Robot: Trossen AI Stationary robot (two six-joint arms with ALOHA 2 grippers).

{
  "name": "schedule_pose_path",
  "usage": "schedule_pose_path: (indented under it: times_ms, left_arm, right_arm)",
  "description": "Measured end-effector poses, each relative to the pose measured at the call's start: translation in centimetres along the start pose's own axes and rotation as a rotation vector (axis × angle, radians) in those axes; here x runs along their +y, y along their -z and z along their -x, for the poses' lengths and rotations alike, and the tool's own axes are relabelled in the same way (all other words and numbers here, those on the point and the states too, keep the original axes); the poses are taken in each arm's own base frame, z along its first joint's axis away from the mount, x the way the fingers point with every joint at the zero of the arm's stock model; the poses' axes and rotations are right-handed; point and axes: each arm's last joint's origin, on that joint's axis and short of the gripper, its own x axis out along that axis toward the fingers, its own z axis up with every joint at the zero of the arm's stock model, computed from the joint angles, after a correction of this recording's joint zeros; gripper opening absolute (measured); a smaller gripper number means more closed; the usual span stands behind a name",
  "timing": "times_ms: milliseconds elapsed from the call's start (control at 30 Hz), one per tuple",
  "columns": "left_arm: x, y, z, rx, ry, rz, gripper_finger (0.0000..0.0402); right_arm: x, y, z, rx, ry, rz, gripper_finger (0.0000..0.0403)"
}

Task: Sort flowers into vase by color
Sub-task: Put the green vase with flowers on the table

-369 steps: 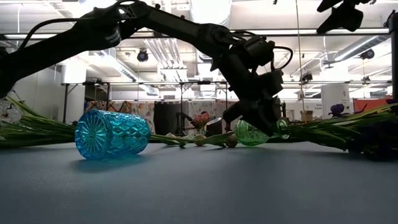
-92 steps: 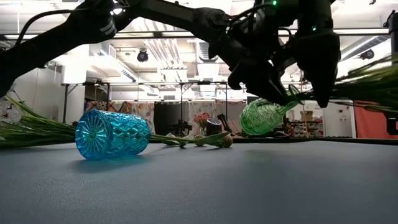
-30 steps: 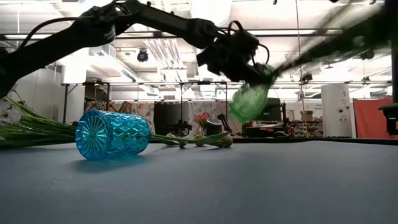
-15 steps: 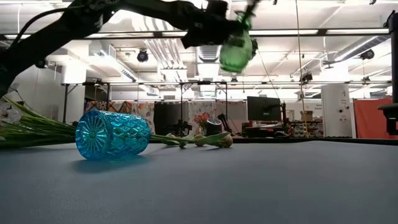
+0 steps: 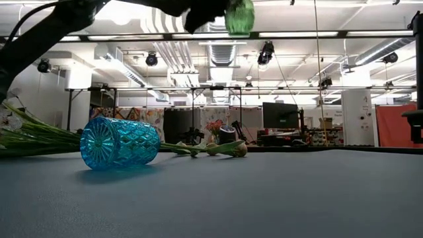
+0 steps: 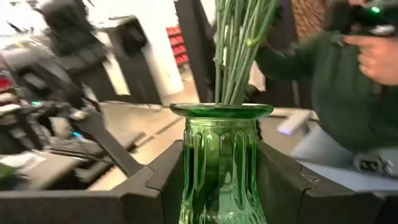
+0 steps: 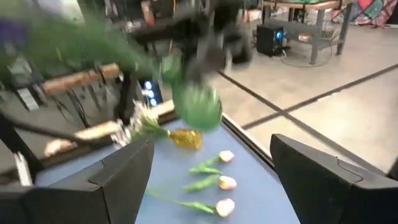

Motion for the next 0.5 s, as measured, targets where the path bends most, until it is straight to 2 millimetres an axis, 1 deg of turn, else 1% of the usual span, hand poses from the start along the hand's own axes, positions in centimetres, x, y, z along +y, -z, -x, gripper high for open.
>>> schedule_pose_path:
  times_ms: [33,67,167,233,367,500]
  left_arm:
    - [0.2,-0.9,0.4,-0.007,-0.015,-0.001,0.0142]
    - [0.4,-1.7,0.8,-0.014,-0.028,0.0,0.0142]
    - [0.8,-3.5,1.8,-0.018,-0.1,0.008,0.0142]
    - [1.0,-4.2,2.2,-0.026,-0.139,0.027,0.0142]
    - [1.1,-4.3,2.4,-0.035,-0.142,0.109,0.0142]
    - [0.9,-3.2,1.7,-0.022,-0.123,0.144,0.0142]
  right_arm:
    - [0.1,0.3,-0.5,0.019,0.004,0.019,0.0313]
    - [0.4,0.7,-1.6,0.05,0.012,0.04,0.0313]
    - [1.5,2.2,-5.6,0.133,0.042,0.142,0.0313]
    - [1.9,3.3,-7.1,0.106,0.034,0.202,0.0313]
    - [2.3,5.9,-10.0,-0.022,0.006,0.305,0.0313]
    - [2.5,8.9,-12.1,-0.125,0.004,0.363,0.0313]
